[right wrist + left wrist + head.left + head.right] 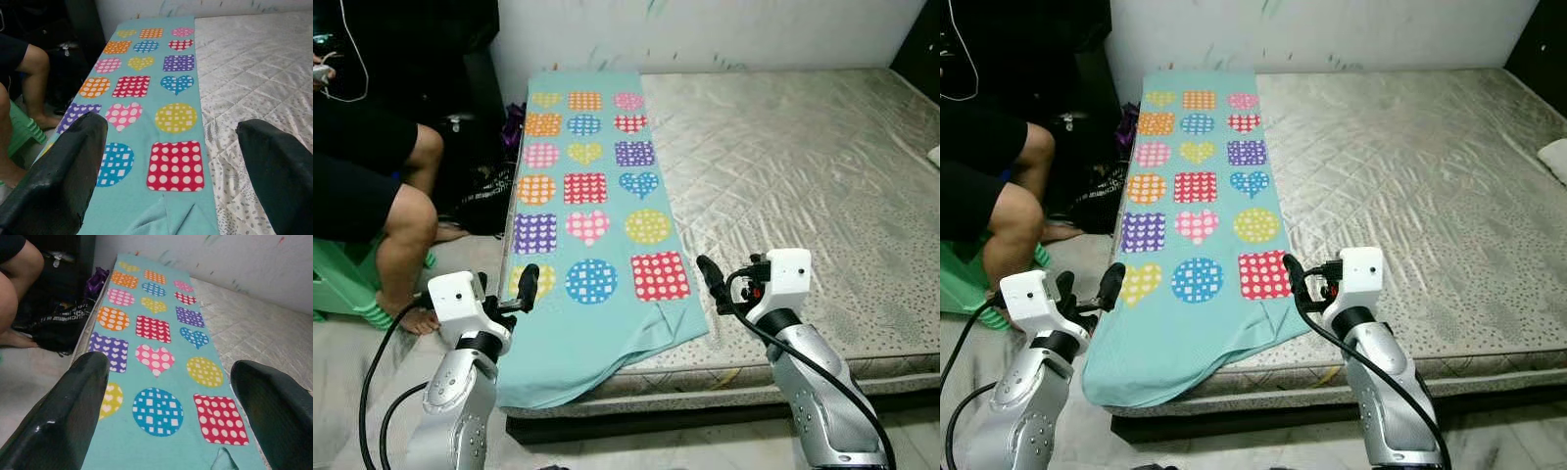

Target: Clean up the room

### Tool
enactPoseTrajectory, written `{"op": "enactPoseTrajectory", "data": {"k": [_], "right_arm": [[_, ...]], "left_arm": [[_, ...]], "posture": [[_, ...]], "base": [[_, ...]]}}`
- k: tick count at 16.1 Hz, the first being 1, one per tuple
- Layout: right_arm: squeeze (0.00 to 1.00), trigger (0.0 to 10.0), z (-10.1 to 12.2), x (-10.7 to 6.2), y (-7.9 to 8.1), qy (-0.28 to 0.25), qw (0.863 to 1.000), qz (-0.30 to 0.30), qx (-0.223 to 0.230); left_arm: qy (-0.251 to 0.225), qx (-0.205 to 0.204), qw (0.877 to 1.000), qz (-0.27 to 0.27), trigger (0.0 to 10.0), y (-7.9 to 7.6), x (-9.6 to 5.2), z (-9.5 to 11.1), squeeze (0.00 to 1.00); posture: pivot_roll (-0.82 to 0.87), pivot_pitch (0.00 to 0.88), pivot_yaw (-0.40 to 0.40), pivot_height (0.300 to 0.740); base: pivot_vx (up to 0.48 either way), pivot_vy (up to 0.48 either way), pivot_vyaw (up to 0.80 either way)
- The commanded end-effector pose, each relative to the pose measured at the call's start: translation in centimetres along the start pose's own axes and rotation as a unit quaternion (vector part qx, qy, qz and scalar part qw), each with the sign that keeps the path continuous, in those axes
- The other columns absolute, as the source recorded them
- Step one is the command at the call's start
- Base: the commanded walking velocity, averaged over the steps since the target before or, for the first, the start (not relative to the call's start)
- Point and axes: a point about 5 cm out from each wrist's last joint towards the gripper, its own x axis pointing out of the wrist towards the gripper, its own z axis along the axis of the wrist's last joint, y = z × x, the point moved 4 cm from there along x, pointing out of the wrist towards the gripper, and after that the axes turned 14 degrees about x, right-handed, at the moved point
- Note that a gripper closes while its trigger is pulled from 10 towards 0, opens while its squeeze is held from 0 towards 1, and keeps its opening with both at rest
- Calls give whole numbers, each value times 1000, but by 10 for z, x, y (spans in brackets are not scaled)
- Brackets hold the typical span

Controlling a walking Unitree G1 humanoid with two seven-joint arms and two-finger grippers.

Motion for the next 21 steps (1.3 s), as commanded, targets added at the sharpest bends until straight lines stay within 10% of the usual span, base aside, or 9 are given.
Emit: {"op": "enactPoseTrajectory", "data": {"k": [1, 21], "right_arm": [[0, 10000, 1, -2, 1, 1, 1000, 6, 1], [0, 10000, 4, 3, 11, 1, 999, 46, -24]], "left_arm": [[5, -1, 1000, 4, 10000, 2, -3, -1, 0], [-27, -8, 1000, 1, 10000, -2, -3, 12, 0]], "posture": [[-195, 125, 0, 665], [-192, 109, -8, 591]], "base": [[0, 0, 0], [93, 0, 0]]}}
